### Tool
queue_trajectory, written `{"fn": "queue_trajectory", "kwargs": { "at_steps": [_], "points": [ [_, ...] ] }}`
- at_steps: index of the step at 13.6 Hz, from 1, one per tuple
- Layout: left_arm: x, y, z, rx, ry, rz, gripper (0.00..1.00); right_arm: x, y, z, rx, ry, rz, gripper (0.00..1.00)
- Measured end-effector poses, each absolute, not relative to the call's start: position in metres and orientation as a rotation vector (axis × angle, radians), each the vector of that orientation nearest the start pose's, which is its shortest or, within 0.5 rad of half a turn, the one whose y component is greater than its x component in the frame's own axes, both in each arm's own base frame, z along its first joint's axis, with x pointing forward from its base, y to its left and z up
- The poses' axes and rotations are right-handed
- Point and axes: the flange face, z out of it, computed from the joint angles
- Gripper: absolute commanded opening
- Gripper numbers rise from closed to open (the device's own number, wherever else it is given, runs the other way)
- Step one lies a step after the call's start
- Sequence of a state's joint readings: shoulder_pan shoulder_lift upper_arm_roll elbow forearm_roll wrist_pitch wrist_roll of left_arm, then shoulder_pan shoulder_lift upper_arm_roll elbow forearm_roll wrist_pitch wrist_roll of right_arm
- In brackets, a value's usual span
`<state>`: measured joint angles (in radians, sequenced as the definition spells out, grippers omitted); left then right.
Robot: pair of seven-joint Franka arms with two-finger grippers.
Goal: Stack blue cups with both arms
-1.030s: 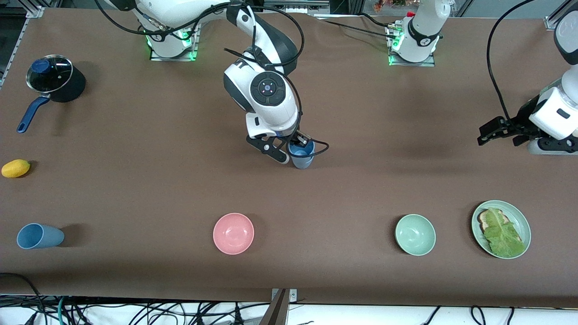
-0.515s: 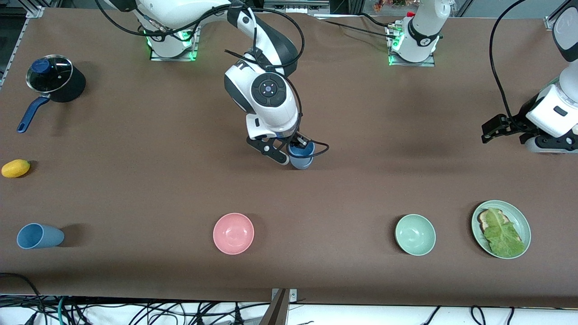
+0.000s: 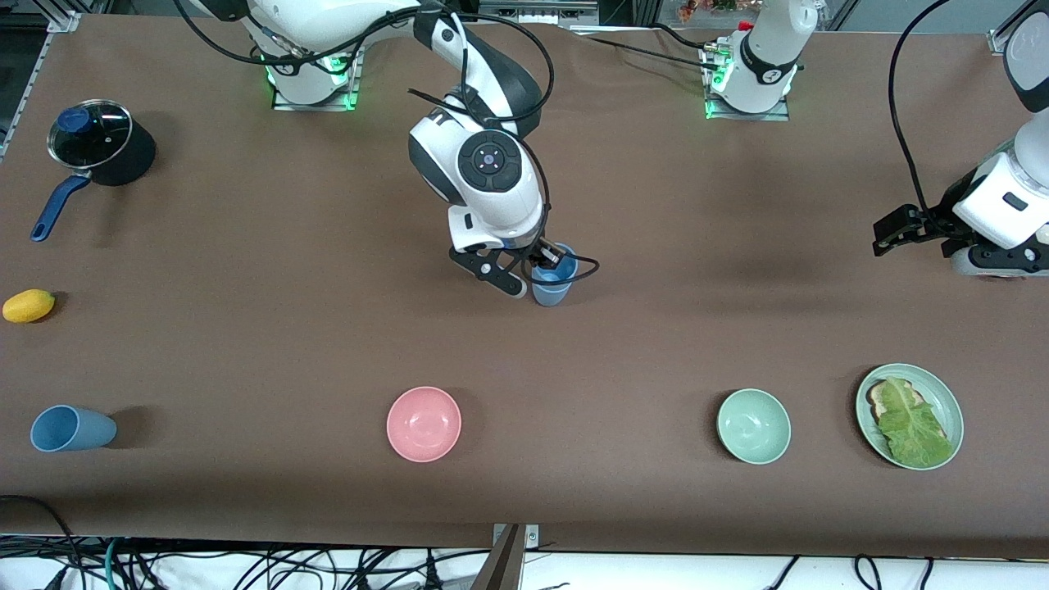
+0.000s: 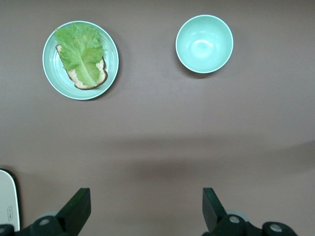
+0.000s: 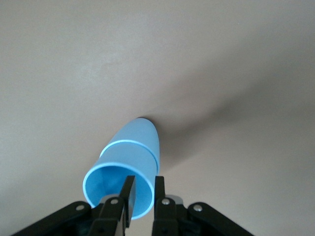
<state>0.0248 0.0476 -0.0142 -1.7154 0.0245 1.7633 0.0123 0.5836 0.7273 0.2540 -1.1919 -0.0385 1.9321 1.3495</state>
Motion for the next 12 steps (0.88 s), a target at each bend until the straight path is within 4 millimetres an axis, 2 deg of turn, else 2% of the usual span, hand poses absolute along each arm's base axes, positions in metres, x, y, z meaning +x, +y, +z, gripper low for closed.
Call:
{"fn": "queue_trajectory", "kwargs": {
  "at_steps": [2, 3, 4, 6, 7, 12],
  "points": [
    [0.578, 0.009, 0.548, -3.118, 0.009, 0.001, 1.00, 0.541, 0.519, 0.366, -2.932, 0.848, 0.156, 0.24],
    [0.578, 0.009, 0.548, -3.118, 0.009, 0.003, 1.00, 0.541, 0.517, 0.367, -2.944, 0.852, 0.163, 0.34],
    [0.579, 0.009, 0.547, -3.118, 0.009, 0.006, 1.00, 0.542, 0.513, 0.368, -2.961, 0.852, 0.166, 0.50],
    [0.579, 0.009, 0.545, -3.118, 0.010, 0.013, 1.00, 0.551, 0.499, 0.379, -3.012, 0.787, 0.148, 0.89],
    [0.580, 0.009, 0.544, -3.118, 0.010, 0.015, 1.00, 0.558, 0.486, 0.387, -3.043, 0.743, 0.148, 1.00],
    [0.581, 0.009, 0.541, -3.118, 0.010, 0.025, 1.00, 0.602, 0.388, 0.441, -3.164, 0.472, 0.149, 1.00]
  ]
}}
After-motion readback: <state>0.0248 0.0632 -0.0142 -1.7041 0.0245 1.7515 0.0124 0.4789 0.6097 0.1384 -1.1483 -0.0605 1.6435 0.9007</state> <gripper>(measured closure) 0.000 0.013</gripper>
